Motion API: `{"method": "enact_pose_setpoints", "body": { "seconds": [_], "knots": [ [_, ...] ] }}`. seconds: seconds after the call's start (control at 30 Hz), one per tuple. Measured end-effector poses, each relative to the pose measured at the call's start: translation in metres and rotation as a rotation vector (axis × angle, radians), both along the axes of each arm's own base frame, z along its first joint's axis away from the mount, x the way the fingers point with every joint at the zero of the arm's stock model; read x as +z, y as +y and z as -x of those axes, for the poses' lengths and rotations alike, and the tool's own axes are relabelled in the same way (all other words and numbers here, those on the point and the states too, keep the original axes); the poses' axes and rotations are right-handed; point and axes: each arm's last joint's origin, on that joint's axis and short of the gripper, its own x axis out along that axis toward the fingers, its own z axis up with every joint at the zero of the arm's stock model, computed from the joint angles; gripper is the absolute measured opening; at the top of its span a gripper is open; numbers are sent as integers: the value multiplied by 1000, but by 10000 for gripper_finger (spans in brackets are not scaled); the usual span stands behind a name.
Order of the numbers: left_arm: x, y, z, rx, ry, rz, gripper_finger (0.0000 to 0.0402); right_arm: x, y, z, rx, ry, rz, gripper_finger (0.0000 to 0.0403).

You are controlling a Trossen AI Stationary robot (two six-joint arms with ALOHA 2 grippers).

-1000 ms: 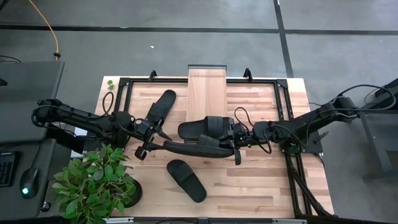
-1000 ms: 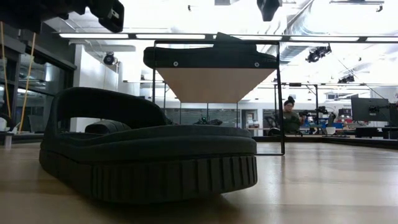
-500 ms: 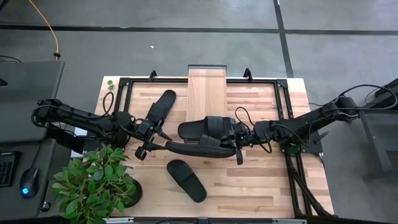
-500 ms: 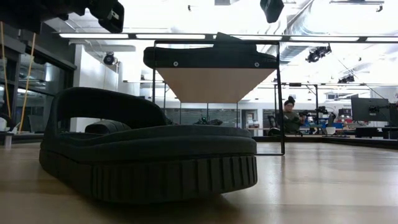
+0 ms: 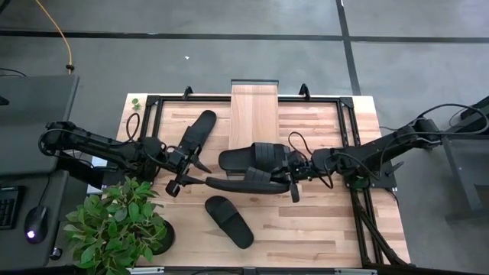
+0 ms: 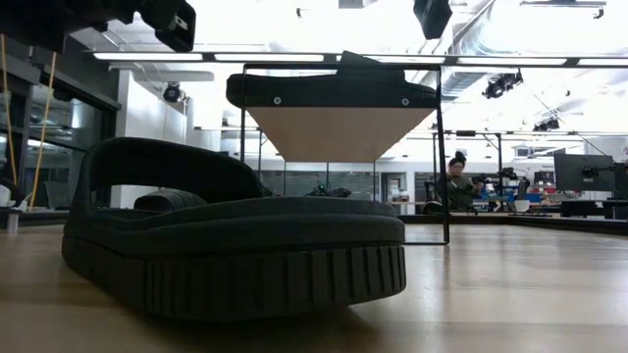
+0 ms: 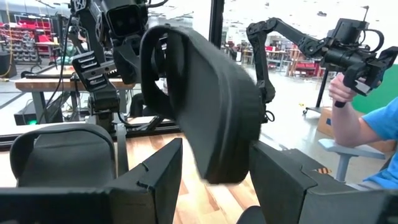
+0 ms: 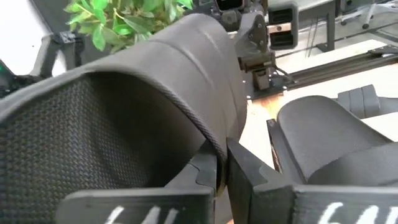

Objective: Pick and place slides into the shelf
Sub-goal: Put the black slipper on the shelf

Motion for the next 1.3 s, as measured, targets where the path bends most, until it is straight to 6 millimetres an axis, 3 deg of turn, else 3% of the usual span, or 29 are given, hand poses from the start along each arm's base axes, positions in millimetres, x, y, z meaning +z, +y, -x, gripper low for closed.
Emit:
{"method": "enact_pose_setpoints", "body": {
  "seconds": [1.3],
  "knots": [
    [-1, 2, -1, 78, 17, 27, 168, 4, -3, 5, -124, -12, 66, 0]
  ]
}}
